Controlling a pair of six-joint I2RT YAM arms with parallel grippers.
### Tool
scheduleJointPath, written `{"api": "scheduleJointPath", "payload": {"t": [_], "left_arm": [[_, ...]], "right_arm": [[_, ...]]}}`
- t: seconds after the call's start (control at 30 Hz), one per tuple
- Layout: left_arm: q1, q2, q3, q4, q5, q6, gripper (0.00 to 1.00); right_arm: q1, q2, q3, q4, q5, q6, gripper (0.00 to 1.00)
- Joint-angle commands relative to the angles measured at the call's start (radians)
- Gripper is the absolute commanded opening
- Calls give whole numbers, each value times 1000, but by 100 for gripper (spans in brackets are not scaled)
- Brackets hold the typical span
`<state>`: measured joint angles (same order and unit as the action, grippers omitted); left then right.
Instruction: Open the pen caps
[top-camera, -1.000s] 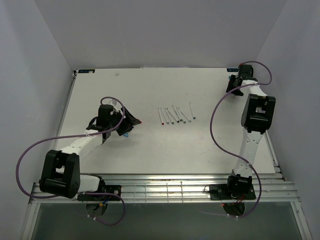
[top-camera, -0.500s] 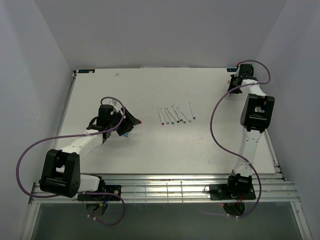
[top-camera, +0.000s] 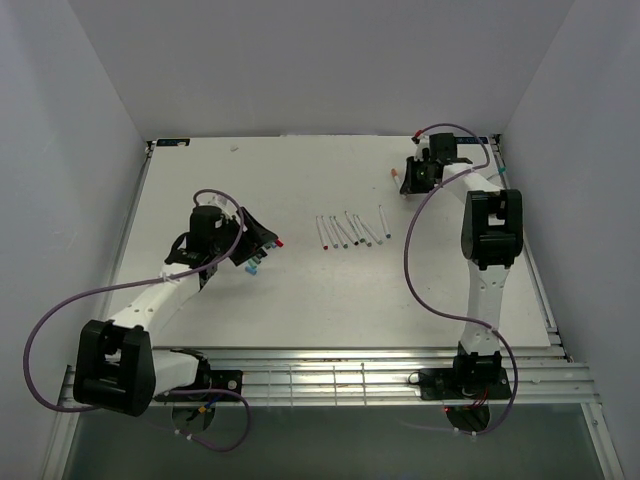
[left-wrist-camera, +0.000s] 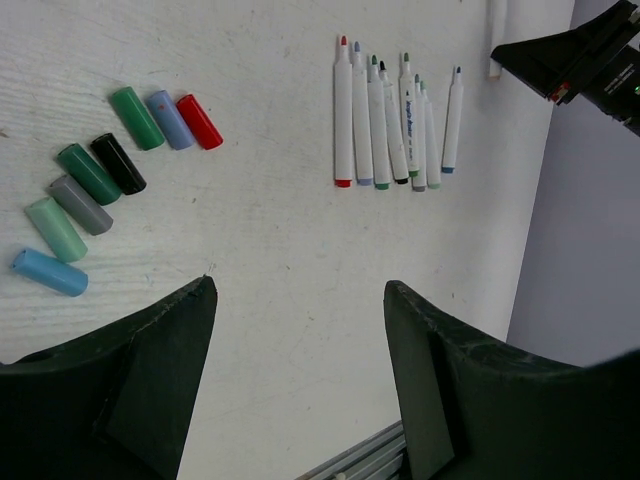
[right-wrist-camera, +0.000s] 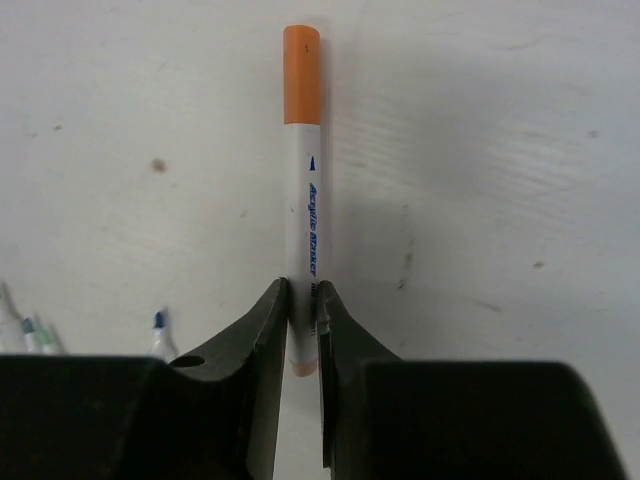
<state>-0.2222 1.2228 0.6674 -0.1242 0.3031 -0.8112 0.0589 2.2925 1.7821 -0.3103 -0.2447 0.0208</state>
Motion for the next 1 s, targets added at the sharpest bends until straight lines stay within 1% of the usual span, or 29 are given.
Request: {"api": "scheduleJointPath", "payload": {"t": [0.0, 0.17, 0.23, 0.33, 0.4, 0.47, 0.5, 0.57, 0.6, 0.63, 0.73, 0.77, 0.83, 0.87, 0.93, 0.97], "left_arm": [[-3, -45, 46, -18, -7, 0, 78], [-8, -54, 47, -9, 17, 4, 77], [-8, -45, 58, -9, 28, 15, 77], [-8, -2, 104, -25, 68, 44, 77], [-8, 15, 130, -16, 114, 52, 78], [-8, 44, 133, 9, 157, 49, 78], [-8, 53, 138, 29, 198, 40, 78], [-8, 82, 153, 46, 234, 32, 78], [-8, 90, 158, 66, 261, 18, 79], [-8, 98, 165, 80, 278, 12, 79], [-8, 133, 195, 101, 321, -6, 81], [-8, 141, 199, 109, 333, -12, 82], [-8, 158, 204, 148, 369, -37, 83], [-8, 162, 204, 158, 378, -45, 83], [-8, 169, 201, 181, 383, -60, 84], [-8, 172, 195, 189, 383, -68, 84]], "right_arm": [[-2, -145, -79, 62, -51, 13, 8], [-2, -192, -121, 62, -13, 43, 8], [-2, -202, -121, 56, -7, 57, 8], [-2, -246, -171, 92, -15, 86, 8], [-2, -290, -222, 128, -25, 116, 8], [4, -320, -248, 132, -44, 136, 8], [10, -353, -280, 125, -51, 148, 8], [30, -395, -329, 128, -67, 160, 8], [41, -441, -357, 137, -97, 175, 8], [53, -465, -419, 145, -106, 180, 8], [126, -548, -518, 152, -133, 191, 8], [169, -568, -541, 158, -145, 194, 8], [215, -626, -584, 181, -203, 212, 8], [267, -643, -622, 186, -218, 215, 8], [321, -689, -653, 194, -240, 225, 8], [375, -712, -671, 195, -249, 228, 8]]}}
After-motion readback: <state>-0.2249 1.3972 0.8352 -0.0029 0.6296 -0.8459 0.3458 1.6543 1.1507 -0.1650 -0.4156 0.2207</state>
